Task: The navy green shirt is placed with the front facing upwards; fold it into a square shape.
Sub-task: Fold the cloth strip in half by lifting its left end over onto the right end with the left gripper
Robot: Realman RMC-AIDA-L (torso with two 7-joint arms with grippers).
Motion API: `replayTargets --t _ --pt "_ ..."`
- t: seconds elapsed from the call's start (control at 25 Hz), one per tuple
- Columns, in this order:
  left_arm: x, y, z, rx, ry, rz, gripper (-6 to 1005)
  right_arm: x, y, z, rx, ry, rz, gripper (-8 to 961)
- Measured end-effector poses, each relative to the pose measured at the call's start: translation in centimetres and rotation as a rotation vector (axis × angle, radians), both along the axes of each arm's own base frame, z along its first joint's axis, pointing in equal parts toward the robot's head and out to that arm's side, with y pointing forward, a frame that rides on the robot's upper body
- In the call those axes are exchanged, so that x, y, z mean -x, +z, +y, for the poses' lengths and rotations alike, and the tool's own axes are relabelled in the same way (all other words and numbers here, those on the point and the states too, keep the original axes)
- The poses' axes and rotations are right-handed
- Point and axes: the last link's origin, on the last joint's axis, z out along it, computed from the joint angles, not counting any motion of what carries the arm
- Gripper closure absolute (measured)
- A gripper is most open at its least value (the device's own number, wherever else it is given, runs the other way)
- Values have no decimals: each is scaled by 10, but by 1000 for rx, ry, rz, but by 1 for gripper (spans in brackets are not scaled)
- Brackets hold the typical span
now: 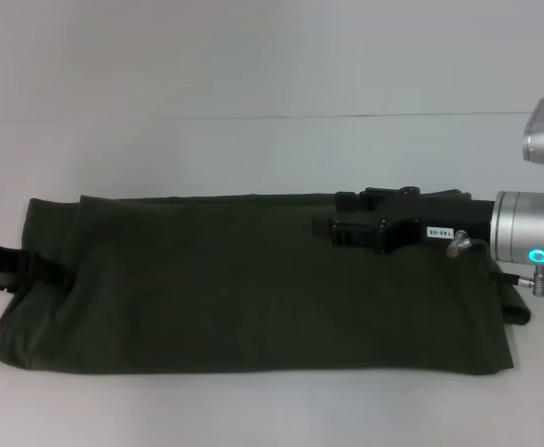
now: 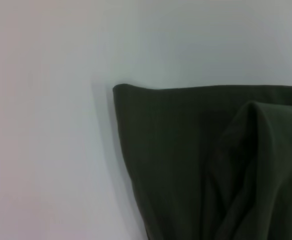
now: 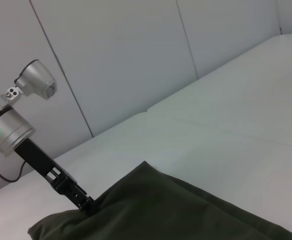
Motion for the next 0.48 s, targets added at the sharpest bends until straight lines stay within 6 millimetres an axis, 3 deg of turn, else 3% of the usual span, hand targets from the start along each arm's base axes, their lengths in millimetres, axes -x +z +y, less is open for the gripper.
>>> replayTargets --t 0.48 --pt "0 3 1 -7 1 4 172 0 0 0 1 1 1 237"
